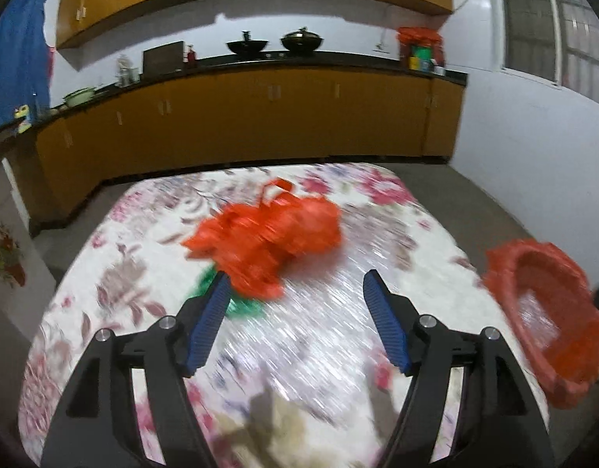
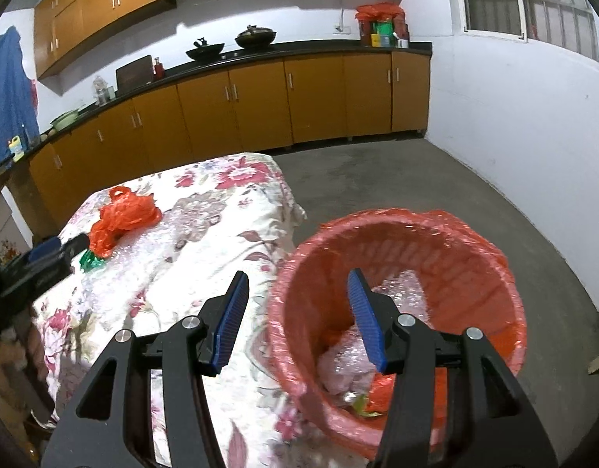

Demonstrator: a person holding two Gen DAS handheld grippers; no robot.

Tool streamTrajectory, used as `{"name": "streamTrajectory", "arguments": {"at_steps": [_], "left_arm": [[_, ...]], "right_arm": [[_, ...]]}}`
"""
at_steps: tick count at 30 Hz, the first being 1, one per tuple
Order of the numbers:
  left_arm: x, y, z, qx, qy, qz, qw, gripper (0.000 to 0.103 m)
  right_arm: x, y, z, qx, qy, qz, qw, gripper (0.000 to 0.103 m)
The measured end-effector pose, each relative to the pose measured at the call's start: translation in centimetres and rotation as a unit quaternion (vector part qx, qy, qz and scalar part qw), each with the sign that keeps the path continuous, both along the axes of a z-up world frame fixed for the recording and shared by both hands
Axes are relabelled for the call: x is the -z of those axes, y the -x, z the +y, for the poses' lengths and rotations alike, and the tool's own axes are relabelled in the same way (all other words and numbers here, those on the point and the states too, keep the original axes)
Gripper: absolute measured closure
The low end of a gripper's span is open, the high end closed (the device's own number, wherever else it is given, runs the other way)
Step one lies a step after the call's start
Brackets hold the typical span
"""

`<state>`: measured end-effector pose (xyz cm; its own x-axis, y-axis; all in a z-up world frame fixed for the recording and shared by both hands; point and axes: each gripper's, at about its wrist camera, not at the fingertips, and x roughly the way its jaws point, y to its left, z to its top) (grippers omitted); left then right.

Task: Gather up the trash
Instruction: 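Move back to the table and grasp an orange-red bag with the left gripper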

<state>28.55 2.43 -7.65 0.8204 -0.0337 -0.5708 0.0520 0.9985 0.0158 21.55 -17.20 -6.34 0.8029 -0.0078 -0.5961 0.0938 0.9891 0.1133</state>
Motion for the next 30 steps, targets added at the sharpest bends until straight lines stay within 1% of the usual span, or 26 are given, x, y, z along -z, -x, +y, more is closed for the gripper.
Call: {"name": "streamTrajectory", "arguments": {"at_steps": [2, 6, 9, 12, 15, 17, 19, 22, 25, 30], "left_arm": [[-0.2, -1.7, 0.4, -0.005, -0.001, 0.000, 1.0000, 0.034], [0.0, -4.0, -0.2, 0.009, -0.005, 0.000, 0.9999, 0.034], [0.7, -5.5, -1.0, 0.027, -0.025, 0.004, 0.9993, 0.034], [1.8, -6.9, -1.3, 0.042, -0.041, 0.020, 0.9981, 0.034], [2.7, -7.9, -1.0, 0.051, -0.038, 0.039, 0.9972, 0.035], [3.1, -8.5, -0.6, 0.055, -0.030, 0.048, 0.9969, 0.043], [3.4, -8.9, -0.3, 0.059, -0.023, 0.058, 0.9963, 0.060], [3.6, -8.9, 0.1, 0.069, -0.014, 0.059, 0.9958, 0.075], [3.6, -8.5, 0.4, 0.075, -0.013, 0.056, 0.9955, 0.084], [2.6, -6.7, 1.3, 0.075, 0.001, 0.041, 0.9963, 0.086]], "right_arm": [[0.1, -0.6, 0.4, -0.004, -0.003, 0.001, 1.000, 0.049], [0.4, -2.1, 1.9, -0.017, -0.009, 0.005, 1.000, 0.049], [0.7, -3.0, 2.8, -0.028, -0.012, 0.006, 1.000, 0.049], [1.0, -3.9, 3.8, -0.042, -0.015, 0.010, 0.999, 0.049], [1.5, -4.7, 5.0, -0.055, -0.017, 0.015, 0.998, 0.049], [1.7, -5.0, 5.5, -0.061, -0.019, 0.019, 0.998, 0.049], [2.0, -5.3, 6.2, -0.067, -0.019, 0.023, 0.997, 0.049], [2.2, -5.4, 6.8, -0.074, -0.017, 0.027, 0.997, 0.049], [2.4, -5.6, 7.2, -0.076, -0.018, 0.032, 0.996, 0.049], [2.4, -5.7, 7.8, -0.078, -0.023, 0.037, 0.996, 0.049]]}}
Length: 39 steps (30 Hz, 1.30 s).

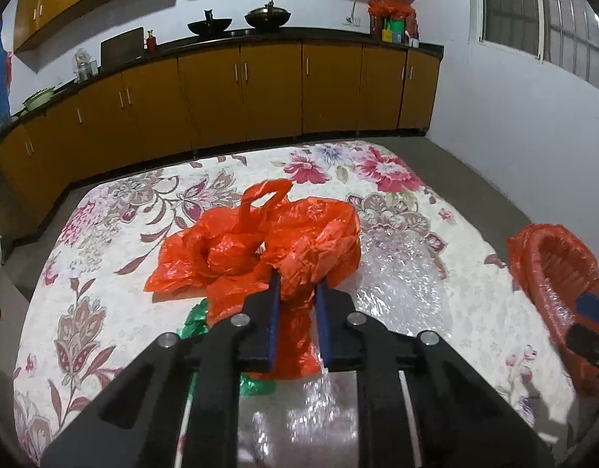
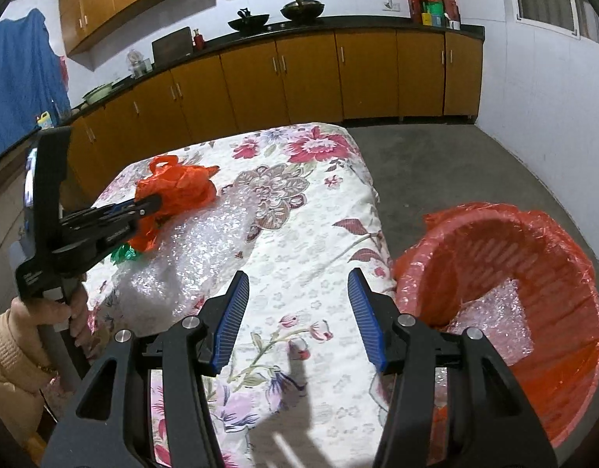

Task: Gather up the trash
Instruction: 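Move back to the table and grasp an orange-red bag with the left gripper, then grasp the remaining bubble wrap with the right gripper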

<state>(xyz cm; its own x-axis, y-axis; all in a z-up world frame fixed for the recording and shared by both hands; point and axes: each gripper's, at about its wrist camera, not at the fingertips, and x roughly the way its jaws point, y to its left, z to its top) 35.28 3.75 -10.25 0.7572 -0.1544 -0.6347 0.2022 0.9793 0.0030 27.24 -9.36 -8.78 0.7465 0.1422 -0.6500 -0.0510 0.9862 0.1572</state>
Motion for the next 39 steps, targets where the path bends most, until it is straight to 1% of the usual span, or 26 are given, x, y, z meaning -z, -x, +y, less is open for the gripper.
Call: {"name": "streamTrajectory", "arguments": {"at_steps": [6, 11, 16, 21, 26, 33, 39], "left_arm": [[-2.3, 3.6, 1.4, 0.005, 0.029, -0.023, 0.9993, 0.086], [-3.5, 7.1, 1.9, 0.017, 0.032, -0.042, 0.9985, 0.086], [-4.3, 9.6, 3.8, 0.000, 0.049, -0.051, 0.9975, 0.087], [-6.1, 11.0, 6.8, -0.030, 0.076, -0.063, 0.9946, 0.087], [-7.3, 12.1, 9.6, -0.060, 0.085, -0.075, 0.9918, 0.087], [-7.0, 12.8, 12.5, -0.095, 0.076, -0.073, 0.9898, 0.087], [-6.5, 12.8, 13.5, -0.107, 0.078, -0.066, 0.9890, 0.087]], "right_arm": [[-0.1, -0.1, 1.3, -0.012, 0.001, 0.001, 1.000, 0.049], [-0.1, 0.1, 2.5, -0.021, 0.000, 0.003, 1.000, 0.049], [-0.2, 0.2, 3.1, -0.023, 0.004, 0.005, 1.000, 0.049], [-0.5, 0.2, 3.7, -0.026, 0.004, 0.004, 1.000, 0.049], [-0.4, -0.3, 5.3, -0.037, -0.002, 0.007, 0.999, 0.049], [1.2, -2.0, 8.3, -0.051, 0.008, 0.025, 0.998, 0.049], [1.8, -4.2, 10.4, -0.050, 0.022, 0.032, 0.998, 0.049]]}}
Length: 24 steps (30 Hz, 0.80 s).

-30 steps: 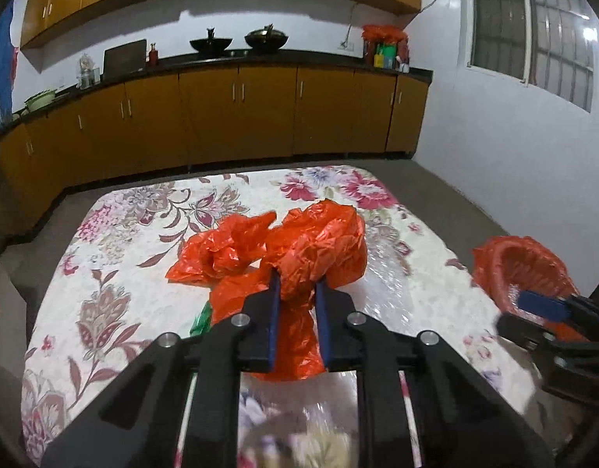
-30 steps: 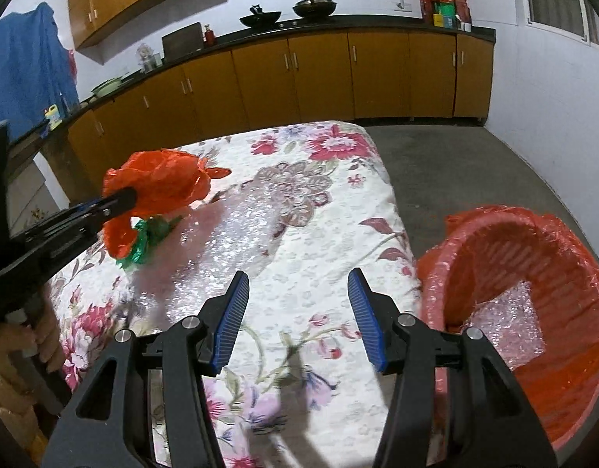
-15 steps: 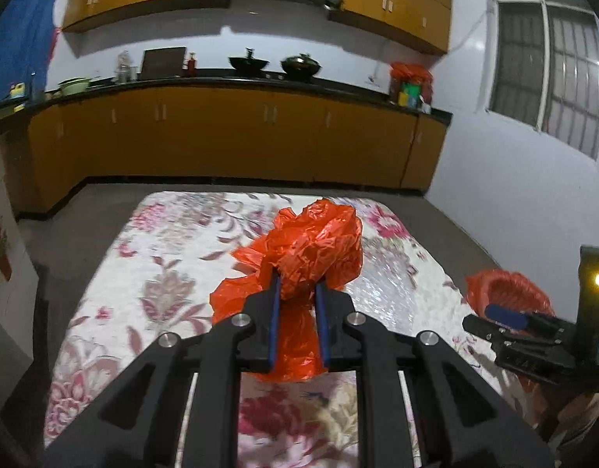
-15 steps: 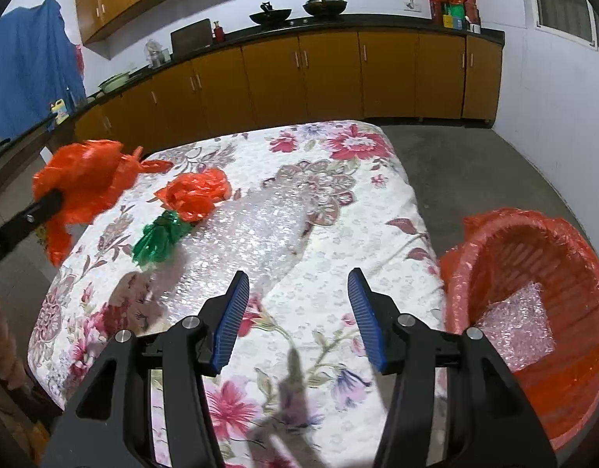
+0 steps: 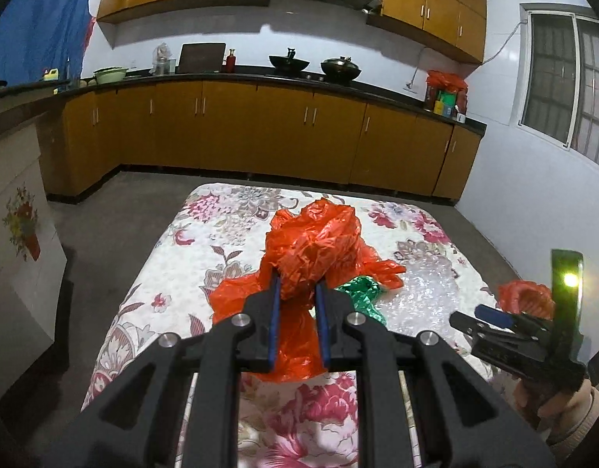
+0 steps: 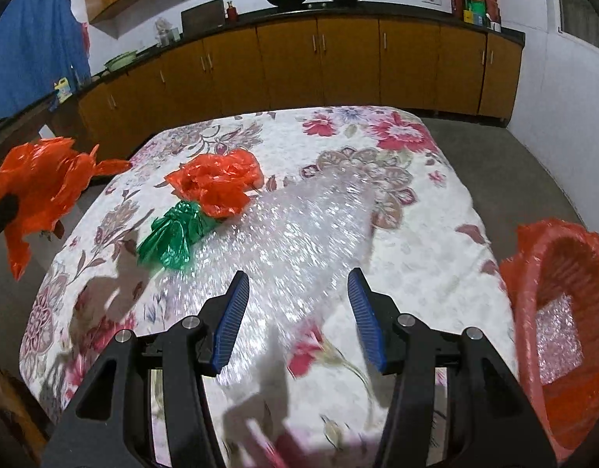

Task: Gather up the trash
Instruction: 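Grasp the remaining bubble wrap with the right gripper, then carry the bubble wrap in the right gripper and red bag in the left over the basket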

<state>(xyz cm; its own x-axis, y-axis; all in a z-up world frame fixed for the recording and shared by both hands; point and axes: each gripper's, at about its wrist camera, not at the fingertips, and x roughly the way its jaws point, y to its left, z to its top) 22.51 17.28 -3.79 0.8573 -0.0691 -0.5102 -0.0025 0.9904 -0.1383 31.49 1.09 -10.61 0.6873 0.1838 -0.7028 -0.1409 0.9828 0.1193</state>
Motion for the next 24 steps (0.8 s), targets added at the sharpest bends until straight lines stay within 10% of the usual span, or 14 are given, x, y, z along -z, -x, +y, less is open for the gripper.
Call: {"name": "streamTrajectory", "arguments": {"at_steps": [4, 11, 24], "left_arm": [[0.5, -0.1, 0.0, 0.000, 0.002, 0.006, 1.0000, 0.087], [1.1, -0.4, -0.2, 0.004, 0.008, 0.014, 0.9999, 0.087], [2.0, -0.1, -2.4, 0.030, 0.016, 0.024, 0.9991, 0.086]], "right_arm": [[1.5, -1.5, 1.0, -0.001, 0.025, 0.030, 0.999, 0.051], [3.4, -1.0, 1.6, -0.017, 0.064, 0.039, 0.997, 0.083], [1.7, 2.8, -4.6, 0.028, 0.031, 0.010, 0.999, 0.089]]}}
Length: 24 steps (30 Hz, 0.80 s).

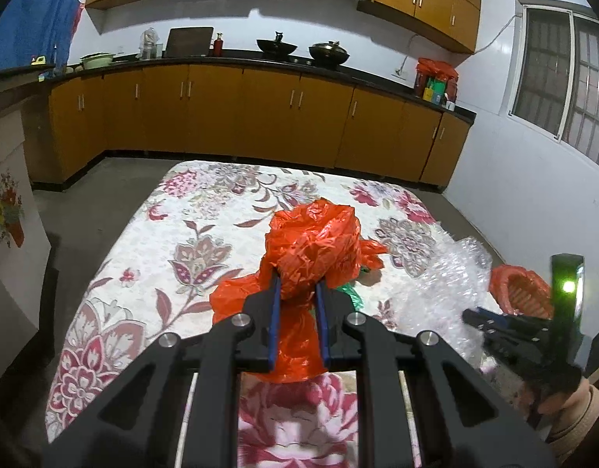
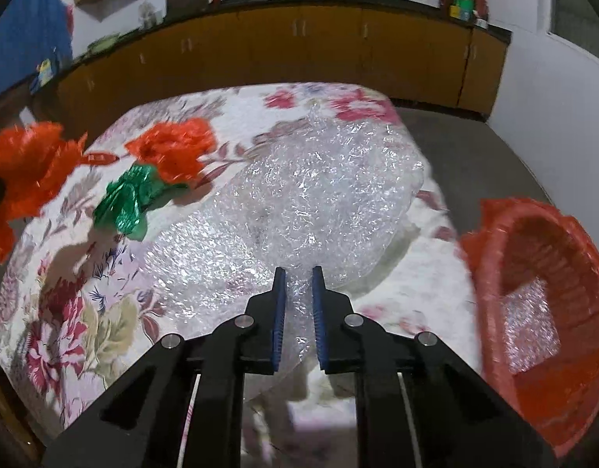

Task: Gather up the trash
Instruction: 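Carry the bubble wrap in the right gripper and red bag in the left over the basket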

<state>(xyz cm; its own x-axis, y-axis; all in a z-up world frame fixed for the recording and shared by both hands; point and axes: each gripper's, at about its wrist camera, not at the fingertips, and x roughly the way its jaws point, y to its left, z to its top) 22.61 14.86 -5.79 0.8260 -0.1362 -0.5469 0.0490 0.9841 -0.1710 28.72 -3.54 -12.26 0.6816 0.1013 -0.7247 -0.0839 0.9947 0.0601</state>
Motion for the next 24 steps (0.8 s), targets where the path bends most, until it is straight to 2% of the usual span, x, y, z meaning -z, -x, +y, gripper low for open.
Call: {"name": "streamTrajectory", "arguments": {"at_steps": [15, 24], "left_arm": [[-0.4, 0.0, -5.2, 0.055, 0.003, -0.006, 0.9985, 0.087], [-0.6, 0.0, -9.1, 0.096, 0.006, -0.011, 0.9953, 0.087]], "right_arm": [[-4.4, 4.3, -5.7, 0.041, -0.014, -0.065, 0.997, 0.089], [-5.8, 5.9, -8.9, 0.076, -0.011, -0.087, 0.993, 0.089]]}}
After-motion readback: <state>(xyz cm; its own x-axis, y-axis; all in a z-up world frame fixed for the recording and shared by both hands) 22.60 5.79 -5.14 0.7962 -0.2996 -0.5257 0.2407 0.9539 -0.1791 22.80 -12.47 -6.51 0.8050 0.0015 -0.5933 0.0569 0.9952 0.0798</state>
